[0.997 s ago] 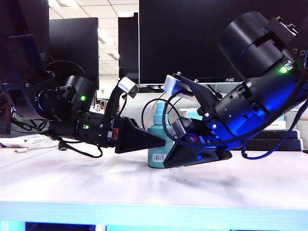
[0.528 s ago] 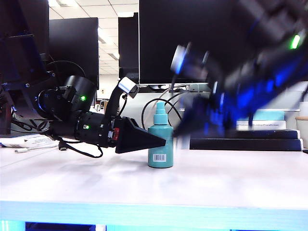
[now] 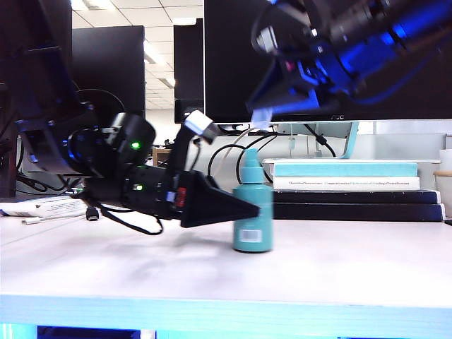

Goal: Pick up the sprayer with the left hand, pick up its lid with the right hand then put the lid on the sprayer.

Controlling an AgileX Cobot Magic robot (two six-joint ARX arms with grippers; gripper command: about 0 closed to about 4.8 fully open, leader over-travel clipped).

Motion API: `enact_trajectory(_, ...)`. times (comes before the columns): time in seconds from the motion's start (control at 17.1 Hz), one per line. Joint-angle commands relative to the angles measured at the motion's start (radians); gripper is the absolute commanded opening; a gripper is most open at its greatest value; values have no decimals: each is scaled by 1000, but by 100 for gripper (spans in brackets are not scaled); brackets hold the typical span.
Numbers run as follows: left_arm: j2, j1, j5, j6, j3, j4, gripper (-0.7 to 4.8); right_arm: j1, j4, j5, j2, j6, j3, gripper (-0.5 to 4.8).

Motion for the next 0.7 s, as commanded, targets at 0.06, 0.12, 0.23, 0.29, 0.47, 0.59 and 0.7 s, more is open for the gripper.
enact_trajectory(0.06,3,-19,-13,4,-2,-32,214,-9,-56,3,-2,-45,27,45)
enact_trajectory(0.12,3,-21,-13,4,-2,-35,214,-13,-77,9,-1,-48,27,46)
enact_trajectory(0.23,4,-21,-13,4,-3,-46,214,-27,-83,9,5,-48,27,46)
enact_trajectory(0.29,4,-21,-12,4,-3,-50,214,-27,-81,9,7,-48,27,58)
enact_trajectory(0.47,9,-30,-11,3,-3,-51,214,-27,-76,-3,17,-48,27,58)
enact_trajectory(0.59,10,-45,-12,4,-3,-63,214,-27,-75,-3,19,-48,28,58)
enact_trajectory(0.7,10,-51,-12,8,-3,-65,214,-27,-76,-3,19,-48,28,58)
